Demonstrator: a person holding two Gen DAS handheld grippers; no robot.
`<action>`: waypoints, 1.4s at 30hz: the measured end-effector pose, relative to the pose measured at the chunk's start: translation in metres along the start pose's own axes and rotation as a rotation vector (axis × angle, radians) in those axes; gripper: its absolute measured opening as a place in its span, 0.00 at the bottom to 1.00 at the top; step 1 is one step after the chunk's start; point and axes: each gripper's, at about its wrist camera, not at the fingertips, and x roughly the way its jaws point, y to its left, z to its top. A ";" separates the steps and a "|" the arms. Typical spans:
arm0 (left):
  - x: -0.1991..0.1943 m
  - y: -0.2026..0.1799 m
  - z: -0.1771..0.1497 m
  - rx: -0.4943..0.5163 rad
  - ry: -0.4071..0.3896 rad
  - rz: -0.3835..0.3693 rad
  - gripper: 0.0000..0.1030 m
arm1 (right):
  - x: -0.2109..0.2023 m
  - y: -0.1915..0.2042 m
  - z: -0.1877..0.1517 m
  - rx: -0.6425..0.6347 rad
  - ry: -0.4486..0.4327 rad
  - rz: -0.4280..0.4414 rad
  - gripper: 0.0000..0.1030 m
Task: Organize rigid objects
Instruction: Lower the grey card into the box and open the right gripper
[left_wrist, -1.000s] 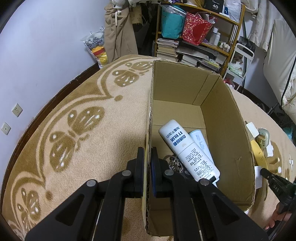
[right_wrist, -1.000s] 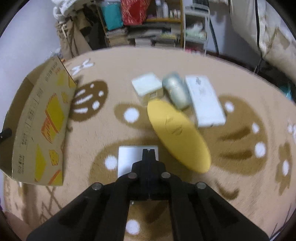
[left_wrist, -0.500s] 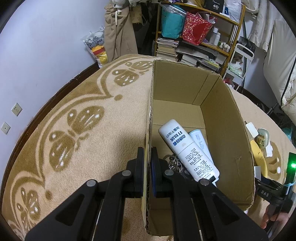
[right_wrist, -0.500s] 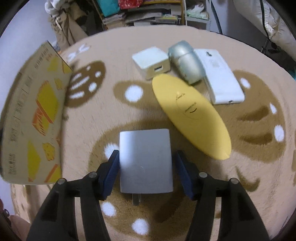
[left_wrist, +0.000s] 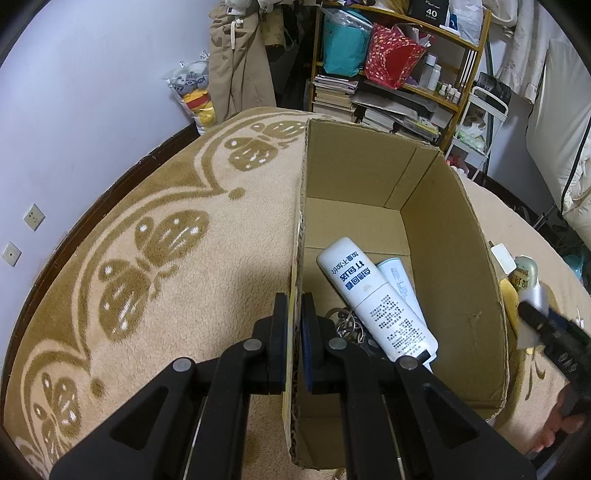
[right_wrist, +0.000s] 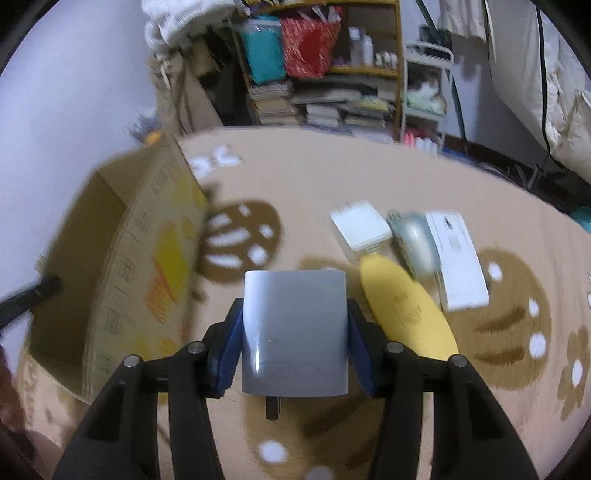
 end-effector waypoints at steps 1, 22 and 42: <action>0.000 0.000 0.000 0.000 -0.001 0.000 0.06 | -0.004 0.006 0.005 0.001 -0.015 0.022 0.54; 0.000 0.001 0.000 -0.003 0.002 -0.001 0.07 | -0.020 0.116 0.026 -0.191 -0.136 0.205 0.54; -0.001 0.002 0.002 -0.010 0.008 -0.014 0.07 | 0.007 0.130 0.005 -0.300 -0.050 0.162 0.54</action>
